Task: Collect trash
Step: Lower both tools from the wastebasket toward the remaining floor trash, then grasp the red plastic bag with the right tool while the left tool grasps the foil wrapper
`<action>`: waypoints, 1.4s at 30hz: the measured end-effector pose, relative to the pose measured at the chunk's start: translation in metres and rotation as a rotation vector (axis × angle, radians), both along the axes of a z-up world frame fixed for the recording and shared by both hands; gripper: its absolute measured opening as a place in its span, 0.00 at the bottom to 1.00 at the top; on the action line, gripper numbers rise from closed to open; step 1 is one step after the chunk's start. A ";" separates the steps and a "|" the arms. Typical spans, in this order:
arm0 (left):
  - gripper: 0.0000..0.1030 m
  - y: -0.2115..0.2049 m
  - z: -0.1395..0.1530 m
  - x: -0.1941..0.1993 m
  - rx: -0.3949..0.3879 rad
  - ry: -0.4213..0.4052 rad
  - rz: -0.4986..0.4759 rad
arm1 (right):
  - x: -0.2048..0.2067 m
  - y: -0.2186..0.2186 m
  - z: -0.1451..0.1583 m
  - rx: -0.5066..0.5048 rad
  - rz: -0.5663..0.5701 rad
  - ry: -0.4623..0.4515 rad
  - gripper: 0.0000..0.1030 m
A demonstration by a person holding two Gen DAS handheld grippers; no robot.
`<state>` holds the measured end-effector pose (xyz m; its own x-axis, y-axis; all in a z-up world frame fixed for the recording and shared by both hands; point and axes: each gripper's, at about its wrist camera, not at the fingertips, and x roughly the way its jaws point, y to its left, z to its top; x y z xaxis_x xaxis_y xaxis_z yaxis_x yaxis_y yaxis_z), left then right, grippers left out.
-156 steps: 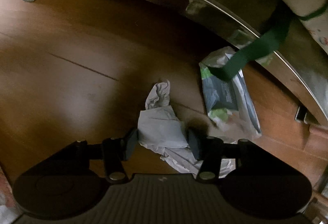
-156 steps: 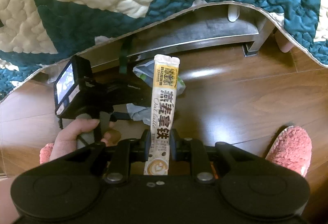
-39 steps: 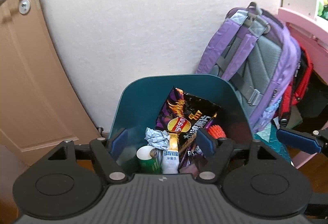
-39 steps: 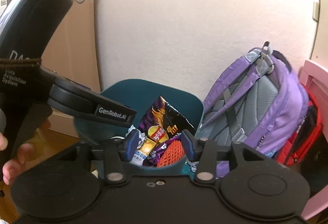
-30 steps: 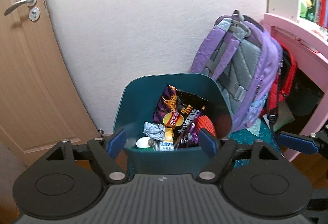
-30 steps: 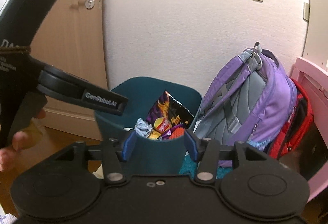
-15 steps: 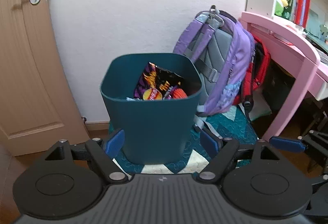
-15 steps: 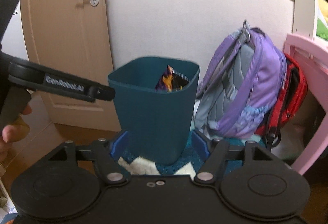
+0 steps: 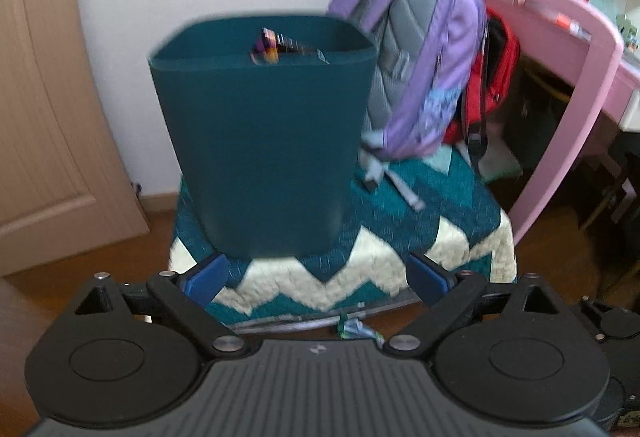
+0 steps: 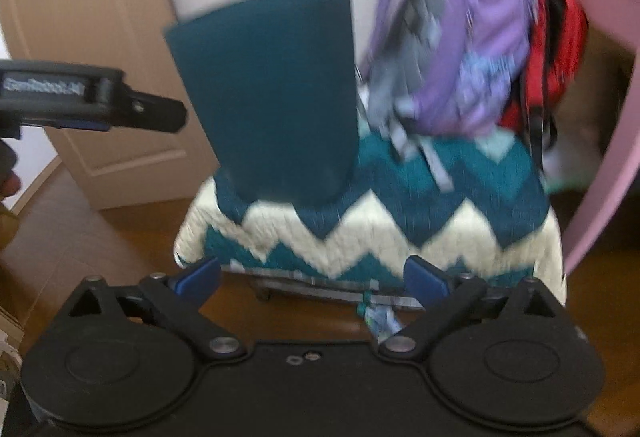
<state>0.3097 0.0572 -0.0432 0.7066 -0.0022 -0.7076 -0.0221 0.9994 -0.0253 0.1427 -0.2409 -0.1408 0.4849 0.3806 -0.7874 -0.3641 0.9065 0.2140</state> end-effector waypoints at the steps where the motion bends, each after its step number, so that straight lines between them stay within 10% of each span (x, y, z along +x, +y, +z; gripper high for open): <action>1: 0.94 -0.001 -0.010 0.003 0.000 0.014 -0.003 | 0.000 -0.002 -0.011 -0.002 -0.014 0.024 0.96; 24: 0.94 -0.052 -0.275 0.089 -0.009 0.396 -0.052 | 0.001 -0.053 -0.300 -0.145 -0.441 0.599 0.94; 42: 0.94 -0.071 -0.447 0.173 -0.176 0.624 0.292 | -0.003 -0.095 -0.440 -0.103 -0.734 0.938 0.79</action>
<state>0.4826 -0.0133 -0.4906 0.1588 -0.0264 -0.9870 -0.3517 0.9326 -0.0815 0.1399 -0.3359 -0.5804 -0.2201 0.1670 -0.9611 0.5073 0.8611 0.0335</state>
